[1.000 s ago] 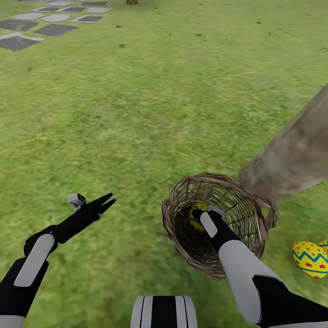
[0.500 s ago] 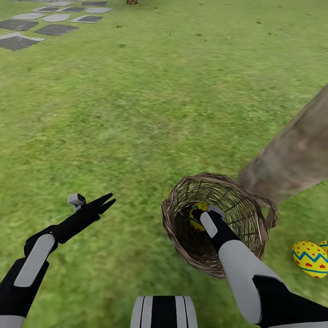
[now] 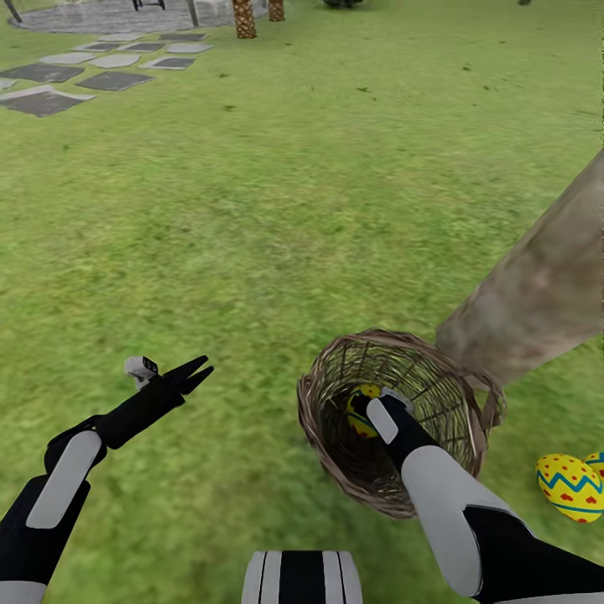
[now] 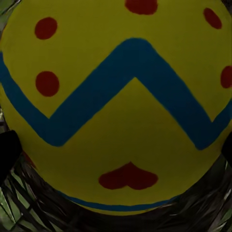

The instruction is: Take the three Easter eggs out of the wicker basket on the lawn in the garden, then place them on the lawn next to a single tree (choose any tree) so that all three eggs are next to the same tree and none are left in the basket.

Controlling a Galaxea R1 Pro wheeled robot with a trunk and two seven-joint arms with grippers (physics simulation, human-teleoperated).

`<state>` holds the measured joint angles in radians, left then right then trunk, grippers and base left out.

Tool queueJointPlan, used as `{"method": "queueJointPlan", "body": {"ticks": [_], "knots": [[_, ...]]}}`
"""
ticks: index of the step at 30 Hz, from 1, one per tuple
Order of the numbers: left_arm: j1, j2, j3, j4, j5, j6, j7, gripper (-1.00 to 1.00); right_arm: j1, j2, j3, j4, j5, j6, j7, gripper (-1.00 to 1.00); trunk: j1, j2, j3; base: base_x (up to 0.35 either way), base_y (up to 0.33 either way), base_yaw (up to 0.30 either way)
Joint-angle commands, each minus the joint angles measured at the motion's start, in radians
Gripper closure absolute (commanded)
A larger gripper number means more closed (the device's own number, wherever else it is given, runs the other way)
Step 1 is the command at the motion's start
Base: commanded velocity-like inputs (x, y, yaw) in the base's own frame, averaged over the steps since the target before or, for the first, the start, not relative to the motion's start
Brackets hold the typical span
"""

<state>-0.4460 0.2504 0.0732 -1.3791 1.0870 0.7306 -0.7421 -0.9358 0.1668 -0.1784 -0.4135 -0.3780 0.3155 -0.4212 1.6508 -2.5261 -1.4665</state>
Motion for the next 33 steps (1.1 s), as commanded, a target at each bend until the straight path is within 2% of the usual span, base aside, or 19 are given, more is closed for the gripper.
{"method": "queueJointPlan", "body": {"ticks": [1, 11, 15, 16, 18, 23, 28, 30, 33], "knots": [[0.0, 0.0, 0.0, 0.0, 0.004, 0.006, 0.0, -1.0, 0.0, 0.0, -0.001, -0.003, -0.01, 0.002, -0.005, 1.0, -0.001, 0.0, 0.003, 0.0, 0.0, 0.0], [0.0, 0.0, -0.003, -0.001, 0.004, 0.006, 0.0, -1.0, 0.0, 0.002, -0.003, 0.0, -0.012, 0.004, -0.007, 1.0, -0.005, 0.002, 0.042, 0.0, 0.0, 0.0], [0.0, 0.0, -0.007, -0.001, 0.003, 0.007, 0.003, -1.0, 0.008, -0.005, -0.004, 0.02, -0.012, 0.007, -0.004, 1.0, -0.007, 0.003, 0.057, 0.0, 0.0, 0.0], [0.0, 0.001, -0.018, -0.001, 0.002, 0.007, 0.004, -1.0, 0.009, -0.005, -0.004, 0.021, -0.012, 0.018, -0.003, 1.0, -0.007, 0.004, 0.061, 0.0, 0.0, 0.0], [0.0, 0.001, -0.033, 0.0, 0.002, 0.006, 0.006, -1.0, 0.009, -0.005, -0.005, 0.02, -0.011, 0.086, -0.001, 1.0, -0.008, 0.004, 0.069, 0.0, 0.0, 0.0], [0.0, 0.0, -0.038, 0.0, 0.002, 0.006, 0.007, -1.0, 0.009, -0.004, -0.004, 0.017, -0.01, 0.159, 0.001, 1.0, -0.01, 0.005, 0.088, 0.0, 0.0, 0.0], [0.0, 0.0, -0.038, 0.0, 0.001, 0.006, 0.008, -1.0, 0.009, -0.003, -0.002, 0.016, -0.007, 0.174, 0.001, 1.0, -0.013, 0.006, 0.108, 0.0, 0.0, 0.0], [0.0, -0.001, -0.038, 0.0, -0.014, 0.006, 0.008, -1.0, 0.009, -0.004, -0.001, 0.017, -0.003, 0.176, 0.0, 1.0, -0.014, 0.007, 0.115, 0.0, 0.0, 0.0], [0.0, -0.012, -0.038, 0.0, -0.071, 0.004, 0.007, -1.0, 0.009, -0.004, 0.006, 0.019, -0.001, 0.178, -0.002, 1.0, -0.015, 0.008, 0.127, 0.0, 0.0, 0.0]]}}
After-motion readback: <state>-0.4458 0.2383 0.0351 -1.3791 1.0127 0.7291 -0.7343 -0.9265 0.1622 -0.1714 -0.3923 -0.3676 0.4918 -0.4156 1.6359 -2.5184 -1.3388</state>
